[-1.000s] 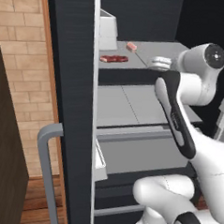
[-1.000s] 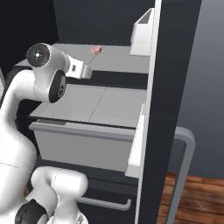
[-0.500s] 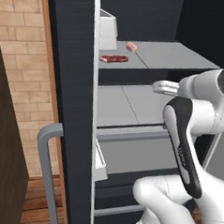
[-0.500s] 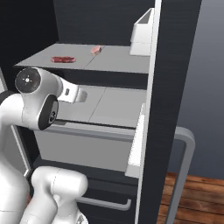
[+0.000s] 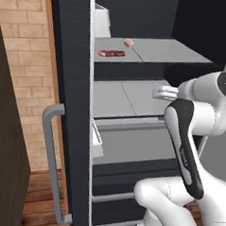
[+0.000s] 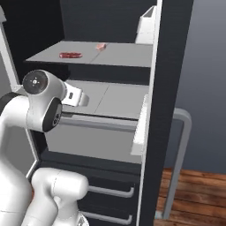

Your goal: Place the steak on the counter behind the older steak on the same shelf of the fridge to maintain FIFO order. Close the fridge door when finished.

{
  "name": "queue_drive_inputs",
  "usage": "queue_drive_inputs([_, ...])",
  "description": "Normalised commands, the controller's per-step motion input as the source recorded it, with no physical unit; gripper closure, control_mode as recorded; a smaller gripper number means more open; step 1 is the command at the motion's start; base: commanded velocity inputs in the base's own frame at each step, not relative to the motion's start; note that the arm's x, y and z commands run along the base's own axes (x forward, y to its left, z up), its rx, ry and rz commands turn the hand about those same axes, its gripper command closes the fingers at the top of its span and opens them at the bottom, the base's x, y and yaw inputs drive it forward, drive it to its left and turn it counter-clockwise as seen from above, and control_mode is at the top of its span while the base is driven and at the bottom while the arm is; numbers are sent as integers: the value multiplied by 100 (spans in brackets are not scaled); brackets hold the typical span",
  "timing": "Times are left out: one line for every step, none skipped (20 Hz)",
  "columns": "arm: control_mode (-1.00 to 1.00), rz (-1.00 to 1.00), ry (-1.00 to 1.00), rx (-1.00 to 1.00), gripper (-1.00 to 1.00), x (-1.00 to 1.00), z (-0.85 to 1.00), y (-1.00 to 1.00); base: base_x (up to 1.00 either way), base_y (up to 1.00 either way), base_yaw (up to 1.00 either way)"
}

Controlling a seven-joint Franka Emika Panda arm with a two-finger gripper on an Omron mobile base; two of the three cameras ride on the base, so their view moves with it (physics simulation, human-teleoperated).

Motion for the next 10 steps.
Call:
queue_drive_inputs([100, 0, 0, 0, -100, 0, 0, 0, -100, 0, 0])
queue_drive_inputs([100, 0, 0, 0, -100, 0, 0, 0, -97, 0, 0])
queue_drive_inputs([100, 0, 0, 0, -100, 0, 0, 0, -88, 0, 0])
queue_drive_inputs([100, 0, 0, 0, -100, 0, 0, 0, -69, 0, 0])
queue_drive_inputs([100, 0, 0, 0, -100, 0, 0, 0, -54, 0, 0])
queue_drive_inputs([100, 0, 0, 0, -100, 0, 0, 0, -57, 0, 0])
queue_drive_inputs([100, 0, 0, 0, -100, 0, 0, 0, -49, 0, 0])
queue_drive_inputs([100, 0, 0, 0, -100, 0, 0, 0, -36, 0, 0])
queue_drive_inputs([100, 0, 0, 0, -100, 0, 0, 0, -13, 0, 0])
queue_drive_inputs([100, 0, 0, 0, -100, 0, 0, 0, 0, 0, 0])
